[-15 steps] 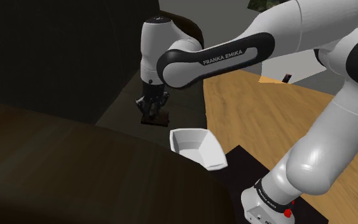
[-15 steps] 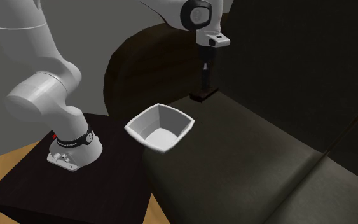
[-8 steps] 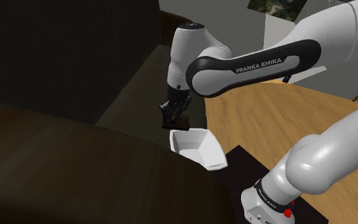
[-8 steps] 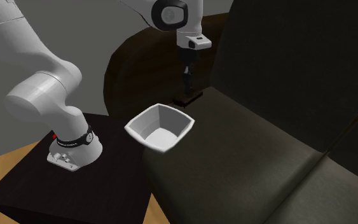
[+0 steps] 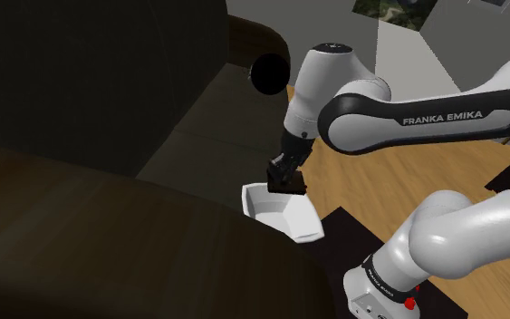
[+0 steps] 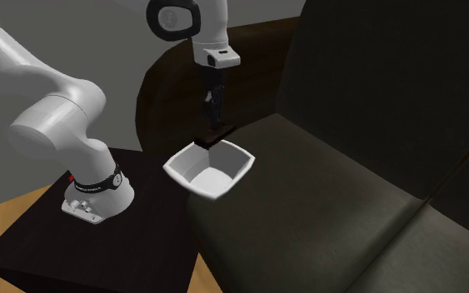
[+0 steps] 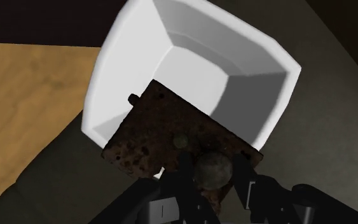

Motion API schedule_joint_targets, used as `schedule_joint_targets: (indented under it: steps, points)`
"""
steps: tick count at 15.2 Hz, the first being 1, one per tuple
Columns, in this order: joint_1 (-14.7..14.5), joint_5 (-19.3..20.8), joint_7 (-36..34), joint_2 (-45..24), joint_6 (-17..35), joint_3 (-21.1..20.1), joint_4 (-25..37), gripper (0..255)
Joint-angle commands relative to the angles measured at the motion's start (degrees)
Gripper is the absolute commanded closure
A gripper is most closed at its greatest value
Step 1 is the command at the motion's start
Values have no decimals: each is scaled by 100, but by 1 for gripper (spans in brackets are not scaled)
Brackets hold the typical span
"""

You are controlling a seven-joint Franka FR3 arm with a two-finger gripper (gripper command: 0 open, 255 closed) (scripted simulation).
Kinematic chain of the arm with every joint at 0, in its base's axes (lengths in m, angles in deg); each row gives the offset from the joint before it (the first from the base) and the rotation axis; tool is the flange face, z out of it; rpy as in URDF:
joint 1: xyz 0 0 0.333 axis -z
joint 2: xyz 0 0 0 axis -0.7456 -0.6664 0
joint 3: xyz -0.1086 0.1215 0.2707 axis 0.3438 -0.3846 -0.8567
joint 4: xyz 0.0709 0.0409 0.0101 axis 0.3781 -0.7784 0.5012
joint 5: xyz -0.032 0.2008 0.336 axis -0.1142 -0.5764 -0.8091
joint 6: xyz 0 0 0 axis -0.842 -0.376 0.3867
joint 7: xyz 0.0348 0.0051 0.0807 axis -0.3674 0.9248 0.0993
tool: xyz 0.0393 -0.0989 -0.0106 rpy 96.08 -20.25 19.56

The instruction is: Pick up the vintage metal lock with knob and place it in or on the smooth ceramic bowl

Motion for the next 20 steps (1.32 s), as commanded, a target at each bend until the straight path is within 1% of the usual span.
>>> schedule_joint_targets:
  steps: [1,9,17,20]
  points:
    - [-40,-40,138,311,5,117,-311,255]
    - [-15,-44,36,-39,753,-19,-716,255]
    - [66,17,-113,-546,1574,-185,-1041,255]
    - [66,17,-113,-546,1574,-185,-1041,255]
